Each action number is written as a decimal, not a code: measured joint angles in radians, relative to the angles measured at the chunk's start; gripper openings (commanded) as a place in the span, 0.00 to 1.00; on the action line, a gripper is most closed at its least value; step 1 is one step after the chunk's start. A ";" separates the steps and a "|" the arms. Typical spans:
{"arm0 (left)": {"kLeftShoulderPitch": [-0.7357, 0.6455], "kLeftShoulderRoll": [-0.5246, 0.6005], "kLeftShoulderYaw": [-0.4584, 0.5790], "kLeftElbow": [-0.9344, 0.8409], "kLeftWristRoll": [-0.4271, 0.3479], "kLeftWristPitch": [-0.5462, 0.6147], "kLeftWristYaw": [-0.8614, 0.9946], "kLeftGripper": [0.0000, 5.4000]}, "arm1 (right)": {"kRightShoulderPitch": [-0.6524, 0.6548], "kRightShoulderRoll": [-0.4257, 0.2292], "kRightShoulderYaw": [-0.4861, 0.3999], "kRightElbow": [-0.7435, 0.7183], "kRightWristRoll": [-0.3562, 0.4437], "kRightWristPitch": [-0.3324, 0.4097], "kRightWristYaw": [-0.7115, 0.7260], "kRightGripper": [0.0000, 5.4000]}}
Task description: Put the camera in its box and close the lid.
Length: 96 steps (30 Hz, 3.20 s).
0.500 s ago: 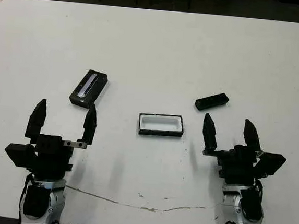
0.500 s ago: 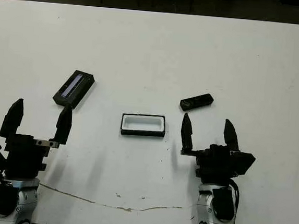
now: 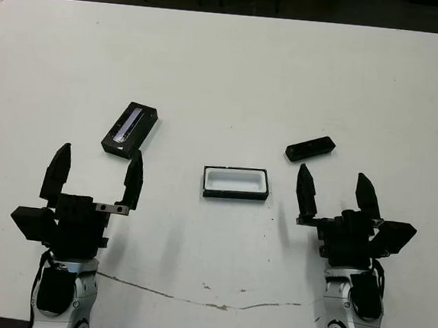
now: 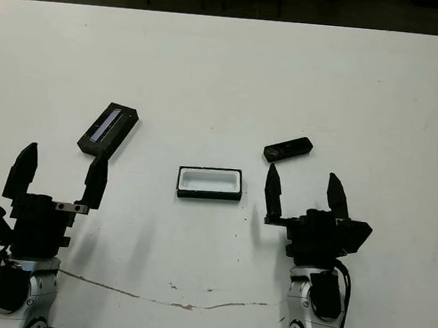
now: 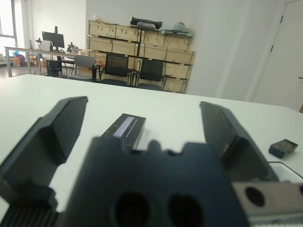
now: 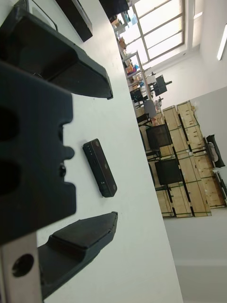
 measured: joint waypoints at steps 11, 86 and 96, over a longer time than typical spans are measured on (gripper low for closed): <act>-0.008 -0.002 0.001 0.010 0.002 -0.022 -0.001 1.00 | -0.404 -0.316 -0.071 0.003 -0.256 0.192 0.003 0.68; -0.584 0.519 0.145 -0.098 0.074 0.662 -0.308 0.01 | -1.254 -0.425 0.353 1.409 -0.686 0.077 0.411 0.00; -0.556 0.517 0.134 -0.121 0.068 0.671 -0.303 0.01 | -1.223 -0.450 0.360 1.350 -0.668 0.028 0.521 0.00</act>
